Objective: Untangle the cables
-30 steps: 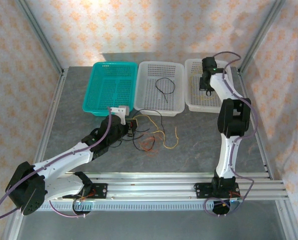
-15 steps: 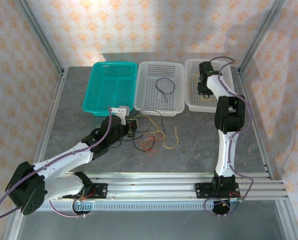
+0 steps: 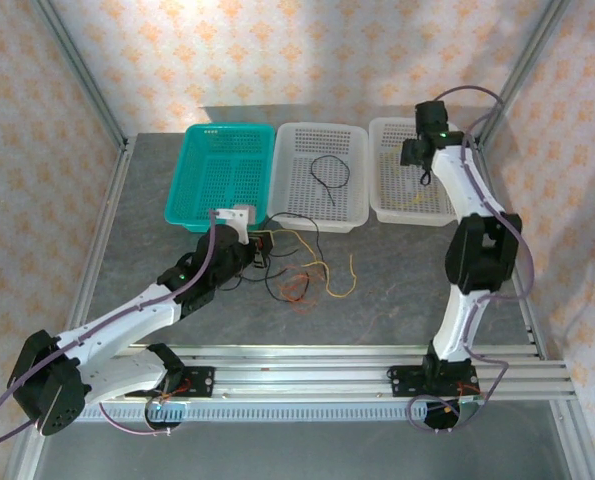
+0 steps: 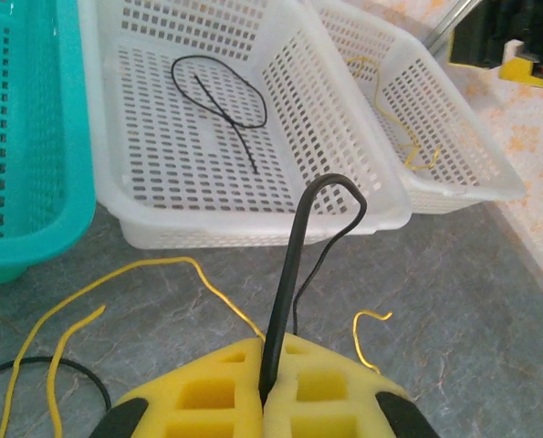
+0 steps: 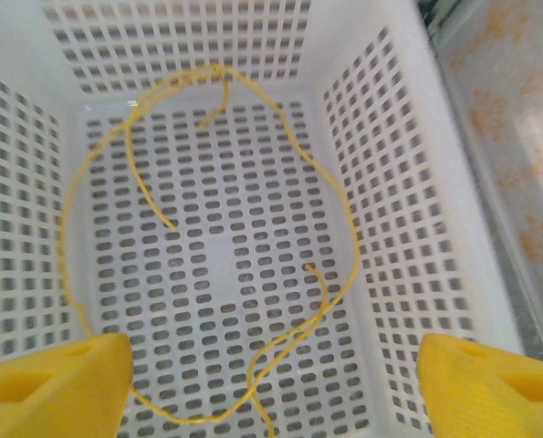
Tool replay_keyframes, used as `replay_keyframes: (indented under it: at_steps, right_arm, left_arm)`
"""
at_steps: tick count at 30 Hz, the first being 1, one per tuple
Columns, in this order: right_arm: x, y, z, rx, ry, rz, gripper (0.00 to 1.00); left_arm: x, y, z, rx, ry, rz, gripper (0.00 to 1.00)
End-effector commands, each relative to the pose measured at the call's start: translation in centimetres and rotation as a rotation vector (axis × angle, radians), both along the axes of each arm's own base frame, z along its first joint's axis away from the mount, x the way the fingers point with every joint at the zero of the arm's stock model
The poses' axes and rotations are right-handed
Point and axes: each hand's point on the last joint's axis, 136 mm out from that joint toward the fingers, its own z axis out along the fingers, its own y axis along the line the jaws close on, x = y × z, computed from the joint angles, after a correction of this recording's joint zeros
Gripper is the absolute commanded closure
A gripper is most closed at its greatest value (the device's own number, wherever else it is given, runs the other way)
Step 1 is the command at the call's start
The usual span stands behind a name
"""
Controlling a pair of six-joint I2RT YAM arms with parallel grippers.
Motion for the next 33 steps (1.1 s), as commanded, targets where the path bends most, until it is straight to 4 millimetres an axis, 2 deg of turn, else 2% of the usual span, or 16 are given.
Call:
replay_keyframes:
  at_steps: [1, 5, 8, 11, 14, 16, 18, 22, 24, 27, 30, 33]
  right_arm:
    - [-1.6, 0.1, 3.4, 0.044, -0.117, -0.019, 0.18]
    - [-4.1, 2.5, 7.0, 0.162, -0.288, 0.087, 0.18]
    - [-6.6, 5.7, 8.9, 0.274, -0.405, 0.259, 0.18]
    - [-9.5, 8.7, 10.0, 0.372, -0.507, 0.430, 0.13]
    - [-11.7, 10.9, 9.4, 0.438, -0.549, 0.544, 0.11]
    - [-13.5, 12.3, 9.8, 0.444, -0.587, 0.617, 0.12]
    - [-15.4, 14.5, 9.6, 0.463, -0.608, 0.739, 0.14]
    - [-19.3, 18.9, 9.4, 0.503, -0.612, 1.004, 0.06]
    - [-20.7, 20.4, 9.4, 0.517, -0.606, 1.100, 0.06]
    - [-21.4, 21.9, 8.9, 0.510, -0.570, 1.173, 0.06]
    - [-20.9, 22.7, 8.2, 0.500, -0.525, 1.202, 0.09]
    - [-20.2, 23.4, 8.0, 0.494, -0.517, 1.214, 0.17]
  left_arm:
    - [0.1, -0.3, 2.6, -0.015, -0.049, -0.036, 1.00]
    - [0.2, -1.0, 3.7, -0.033, -0.073, -0.109, 1.00]
    - [0.5, -1.3, 4.3, -0.021, -0.097, -0.158, 1.00]
    - [0.8, -2.0, 4.5, 0.012, -0.113, -0.213, 1.00]
    - [1.5, -2.4, 5.1, 0.034, -0.128, -0.233, 1.00]
    - [1.6, -2.9, 5.8, 0.031, -0.144, -0.265, 1.00]
    - [1.9, -3.4, 6.4, 0.033, -0.156, -0.290, 1.00]
    - [2.0, -4.3, 7.6, 0.042, -0.183, -0.353, 1.00]
    - [2.0, -4.6, 8.1, 0.047, -0.195, -0.374, 1.00]
    - [1.8, -5.2, 8.8, 0.050, -0.213, -0.422, 1.00]
    - [1.8, -5.6, 9.3, 0.053, -0.223, -0.451, 1.00]
    - [1.7, -5.9, 9.8, 0.051, -0.233, -0.469, 1.00]
